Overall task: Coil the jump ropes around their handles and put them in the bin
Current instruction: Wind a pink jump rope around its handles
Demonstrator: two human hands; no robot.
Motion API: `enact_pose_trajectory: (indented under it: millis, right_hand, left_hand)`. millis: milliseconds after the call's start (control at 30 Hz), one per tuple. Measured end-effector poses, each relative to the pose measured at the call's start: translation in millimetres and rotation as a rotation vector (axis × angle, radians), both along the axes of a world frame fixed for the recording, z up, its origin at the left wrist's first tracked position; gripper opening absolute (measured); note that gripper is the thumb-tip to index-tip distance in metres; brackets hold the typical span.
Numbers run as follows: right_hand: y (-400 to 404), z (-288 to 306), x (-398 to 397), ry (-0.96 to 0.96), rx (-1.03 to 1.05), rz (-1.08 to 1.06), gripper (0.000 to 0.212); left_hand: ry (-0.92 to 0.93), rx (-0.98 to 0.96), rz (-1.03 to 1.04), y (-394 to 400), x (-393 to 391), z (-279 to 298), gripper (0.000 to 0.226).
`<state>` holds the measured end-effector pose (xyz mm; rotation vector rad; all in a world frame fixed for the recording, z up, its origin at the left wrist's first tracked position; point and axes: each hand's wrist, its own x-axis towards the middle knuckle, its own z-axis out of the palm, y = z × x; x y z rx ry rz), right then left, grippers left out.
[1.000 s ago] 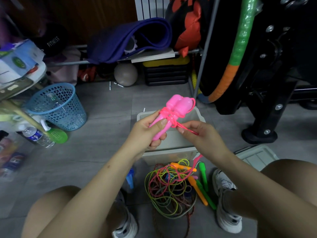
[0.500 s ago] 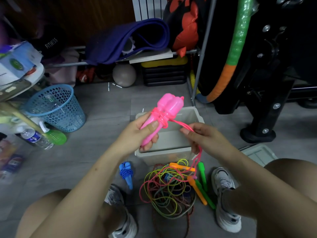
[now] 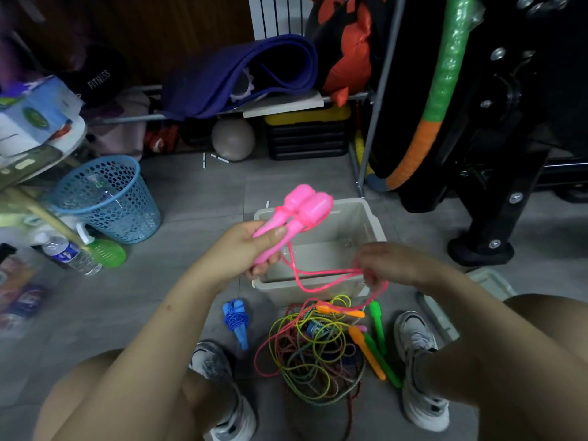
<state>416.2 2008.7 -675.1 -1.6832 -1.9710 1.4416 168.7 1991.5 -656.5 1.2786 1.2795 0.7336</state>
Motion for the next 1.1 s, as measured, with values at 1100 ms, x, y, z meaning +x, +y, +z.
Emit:
enact_pose_trajectory:
  millis: [1100]
  right_hand:
    - [4,-3,-28,1.086,-0.256,-0.156,0.084]
  left_hand:
    - [-0.502,-0.443,-0.346,-5,6,6,0.053]
